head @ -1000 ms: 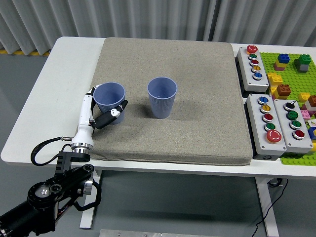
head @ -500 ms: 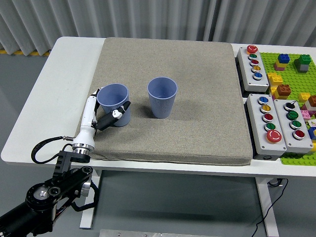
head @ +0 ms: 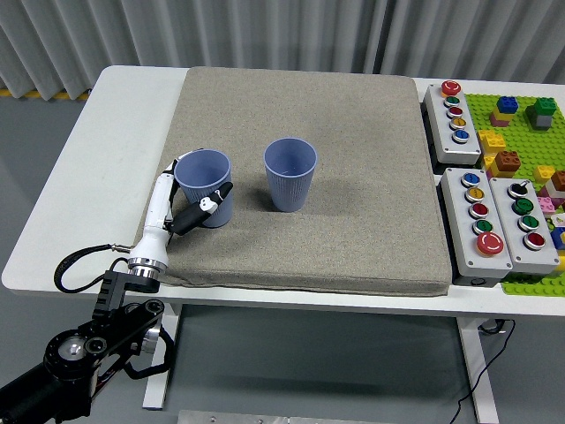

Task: Pick cup pour cup place

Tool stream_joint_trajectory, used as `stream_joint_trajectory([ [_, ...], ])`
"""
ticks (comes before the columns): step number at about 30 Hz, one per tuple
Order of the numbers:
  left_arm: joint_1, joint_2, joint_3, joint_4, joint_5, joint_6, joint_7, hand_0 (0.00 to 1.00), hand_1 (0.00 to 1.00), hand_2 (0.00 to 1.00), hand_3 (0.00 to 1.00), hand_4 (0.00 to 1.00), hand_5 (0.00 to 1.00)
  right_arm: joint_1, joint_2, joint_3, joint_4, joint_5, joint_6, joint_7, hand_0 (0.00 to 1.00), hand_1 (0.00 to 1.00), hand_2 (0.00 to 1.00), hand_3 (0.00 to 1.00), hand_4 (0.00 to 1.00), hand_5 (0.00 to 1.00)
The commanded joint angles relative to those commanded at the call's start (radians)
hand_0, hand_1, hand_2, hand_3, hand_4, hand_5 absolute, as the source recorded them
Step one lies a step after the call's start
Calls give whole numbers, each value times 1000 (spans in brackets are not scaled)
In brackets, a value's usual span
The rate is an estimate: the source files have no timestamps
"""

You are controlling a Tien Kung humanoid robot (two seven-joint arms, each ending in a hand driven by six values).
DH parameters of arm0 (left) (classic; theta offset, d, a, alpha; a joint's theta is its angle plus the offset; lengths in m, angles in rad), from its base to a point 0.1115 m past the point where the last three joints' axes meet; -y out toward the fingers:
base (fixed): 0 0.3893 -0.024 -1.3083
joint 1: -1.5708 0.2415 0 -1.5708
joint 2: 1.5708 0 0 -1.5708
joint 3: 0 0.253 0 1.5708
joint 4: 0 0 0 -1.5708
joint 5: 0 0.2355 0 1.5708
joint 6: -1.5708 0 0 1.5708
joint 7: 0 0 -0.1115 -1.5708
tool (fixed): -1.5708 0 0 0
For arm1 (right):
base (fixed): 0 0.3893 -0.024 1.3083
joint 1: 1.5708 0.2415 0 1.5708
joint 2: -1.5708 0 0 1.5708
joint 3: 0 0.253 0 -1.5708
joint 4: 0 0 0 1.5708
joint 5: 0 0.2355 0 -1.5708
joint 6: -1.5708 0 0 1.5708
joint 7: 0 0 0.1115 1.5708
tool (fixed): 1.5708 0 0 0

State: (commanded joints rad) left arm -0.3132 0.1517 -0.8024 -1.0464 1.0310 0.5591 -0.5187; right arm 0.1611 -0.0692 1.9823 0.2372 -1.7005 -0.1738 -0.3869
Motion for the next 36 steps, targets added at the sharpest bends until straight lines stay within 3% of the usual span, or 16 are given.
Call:
stream_joint_trajectory([
  [11,34,14,-18,-37,60,-17,24,730,720,833,831,964,518,-4,0,4,0,-11,2,-2,643,600,508,577,2,2],
  [12,40,15,-21,-43,71,-23,30,747,764,917,860,962,512,-5,0,5,1,-14,3,-2,643,600,508,577,2,2],
  [17,61,21,-32,-62,110,-37,48,747,764,917,860,962,512,-7,0,8,1,-15,2,-2,643,600,508,577,2,2],
  [18,63,21,-34,-63,115,-39,51,797,803,985,957,959,505,-7,0,8,1,-15,2,-2,643,600,508,577,2,2],
  [24,70,26,-50,-74,150,-58,74,797,803,985,957,959,505,-3,0,7,0,-13,2,-2,643,600,508,577,2,2],
  [25,72,26,-53,-75,155,-59,76,847,861,998,998,963,489,-2,0,7,0,-12,1,-2,643,600,508,576,2,2],
  [29,78,31,-65,-87,171,-67,85,847,861,998,998,963,489,-1,0,6,0,-10,1,-1,643,600,508,576,2,2],
  [30,83,34,-71,-96,183,-71,90,883,900,998,998,969,490,-1,0,7,0,-11,2,-1,643,600,508,576,2,2],
  [36,117,44,-100,-154,233,-89,111,883,900,998,998,969,490,0,0,8,0,-11,2,-2,643,600,508,576,2,2],
])
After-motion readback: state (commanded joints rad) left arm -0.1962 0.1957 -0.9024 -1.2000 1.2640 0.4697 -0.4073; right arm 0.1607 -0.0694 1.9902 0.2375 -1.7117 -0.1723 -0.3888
